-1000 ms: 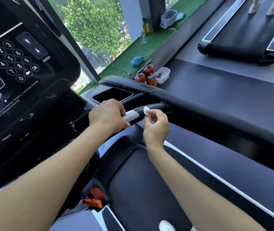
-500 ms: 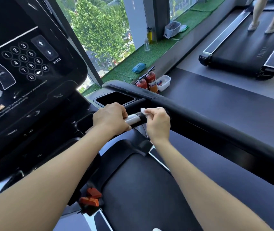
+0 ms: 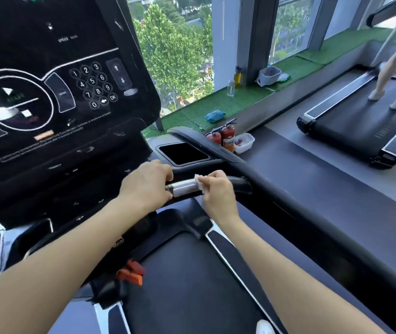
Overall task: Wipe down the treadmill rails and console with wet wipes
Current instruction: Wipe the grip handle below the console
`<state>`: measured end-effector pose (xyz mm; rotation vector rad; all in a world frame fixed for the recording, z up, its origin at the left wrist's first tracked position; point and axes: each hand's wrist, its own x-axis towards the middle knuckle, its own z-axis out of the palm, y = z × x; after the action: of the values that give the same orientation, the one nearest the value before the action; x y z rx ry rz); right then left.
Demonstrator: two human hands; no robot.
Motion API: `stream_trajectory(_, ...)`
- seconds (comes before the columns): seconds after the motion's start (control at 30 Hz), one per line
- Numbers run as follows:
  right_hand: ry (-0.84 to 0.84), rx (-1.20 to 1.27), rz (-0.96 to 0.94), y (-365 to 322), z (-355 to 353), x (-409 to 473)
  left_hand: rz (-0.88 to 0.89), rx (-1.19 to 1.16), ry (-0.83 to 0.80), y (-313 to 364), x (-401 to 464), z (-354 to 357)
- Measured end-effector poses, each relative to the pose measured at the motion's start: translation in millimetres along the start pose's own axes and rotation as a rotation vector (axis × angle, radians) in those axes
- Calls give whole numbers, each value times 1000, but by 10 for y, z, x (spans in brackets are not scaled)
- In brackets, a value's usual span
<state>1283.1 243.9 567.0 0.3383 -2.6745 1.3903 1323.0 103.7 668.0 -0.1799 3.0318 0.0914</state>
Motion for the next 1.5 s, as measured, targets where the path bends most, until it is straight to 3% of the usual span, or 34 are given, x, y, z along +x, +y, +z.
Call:
stream_trajectory(0.1,6,-115,123,198,-195,149,-31,26,20,-54,-102,-9)
stream_trajectory(0.17,3,-118,106,77,-150,103,-74,21,3,-92,-136,18)
stream_trajectory(0.27,-43,-20,-66,-265,67,-132,-132,-5,-5,-155,-157,22)
stream_trajectory(0.4,-231,-28,-229,-397,112,-186,-189,-89,-14,-207,-180,-12)
stream_trajectory(0.47,-226,-104,-212,-237,12,-52,-202,-110,-12,-225,-191,-9)
stream_trajectory(0.63,-103,-207,57,14,-181,220,-211,-114,7,-226,-205,-8)
stream_trajectory(0.83,-234,-57,-201,-496,154,-138,-202,-70,42,-200,-209,9)
stream_trajectory(0.9,-265,-49,-199,-438,93,-46,-194,-55,57,-195,-220,31)
stream_trajectory(1.13,-264,-530,40,5,-274,468,-183,-45,54,-231,-208,28)
stream_trajectory(1.23,-326,-546,-76,-281,-94,437,-181,-47,50,-239,-203,24)
stream_trajectory(1.37,-478,-394,-227,-617,76,359,-177,-38,48,-257,-200,19)
stream_trajectory(1.5,-509,-453,-134,-411,-80,528,-149,-60,31,-274,-206,3)
